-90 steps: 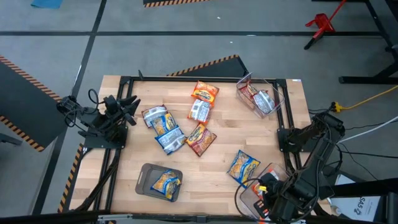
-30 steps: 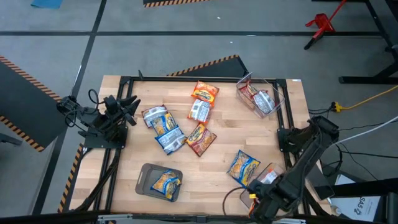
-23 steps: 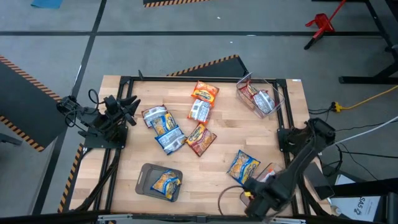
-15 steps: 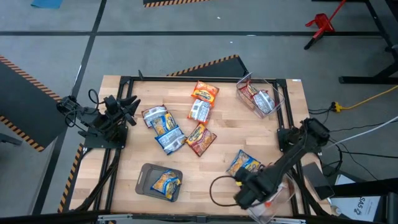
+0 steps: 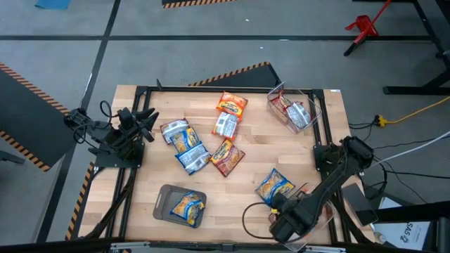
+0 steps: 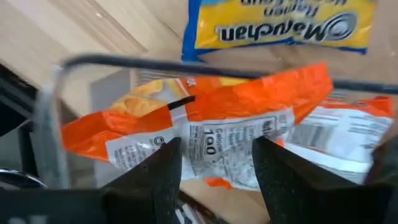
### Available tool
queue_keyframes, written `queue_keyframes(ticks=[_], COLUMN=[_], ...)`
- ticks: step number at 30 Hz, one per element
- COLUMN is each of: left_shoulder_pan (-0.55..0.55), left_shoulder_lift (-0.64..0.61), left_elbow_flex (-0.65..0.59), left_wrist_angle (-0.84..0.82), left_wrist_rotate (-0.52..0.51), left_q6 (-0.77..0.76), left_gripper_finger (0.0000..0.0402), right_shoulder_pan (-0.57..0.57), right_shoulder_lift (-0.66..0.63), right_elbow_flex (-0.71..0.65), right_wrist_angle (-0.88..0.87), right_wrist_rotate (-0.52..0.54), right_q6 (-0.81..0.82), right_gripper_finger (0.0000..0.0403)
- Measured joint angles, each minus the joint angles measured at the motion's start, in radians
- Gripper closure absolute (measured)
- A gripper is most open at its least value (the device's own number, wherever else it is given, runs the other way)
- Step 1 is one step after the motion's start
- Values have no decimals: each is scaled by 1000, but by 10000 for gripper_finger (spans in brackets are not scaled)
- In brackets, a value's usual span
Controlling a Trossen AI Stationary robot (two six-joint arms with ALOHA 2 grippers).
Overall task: Sort Maruchan noodles
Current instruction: Put the orange noodle pack into the bottom transparent bin, then put the blue noodle pack into the black bin
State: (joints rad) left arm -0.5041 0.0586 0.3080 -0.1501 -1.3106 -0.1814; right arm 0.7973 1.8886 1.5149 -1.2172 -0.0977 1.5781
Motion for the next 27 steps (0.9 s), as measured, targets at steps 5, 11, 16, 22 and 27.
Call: queue_keyframes(ticks=[5,11,16,22,27], left_shoulder_pan=[0,0,0,0,0], left_shoulder_lift=[0,0,0,0,0], left_elbow_flex=[0,0,0,0,0], left_wrist_angle=[0,0,0,0,0], left_wrist_rotate=[0,0,0,0,0], left_q6=[0,0,-1,-22,-48], left_gripper_finger=[262,262,262,262,262], right_shoulder_pan=[-2,-20,-27,-31,-113], right_shoulder_lift=[1,-1,-32,-94,-123], right_elbow_flex=[-95,-115,-55,51,115], right_wrist_angle=[148,202,117,-49,-60], right_wrist_rotate=[-55,-92,-41,67,277], right_q6=[12,-19,-43,-47,-187], right_gripper_finger=[221,221,221,221,221])
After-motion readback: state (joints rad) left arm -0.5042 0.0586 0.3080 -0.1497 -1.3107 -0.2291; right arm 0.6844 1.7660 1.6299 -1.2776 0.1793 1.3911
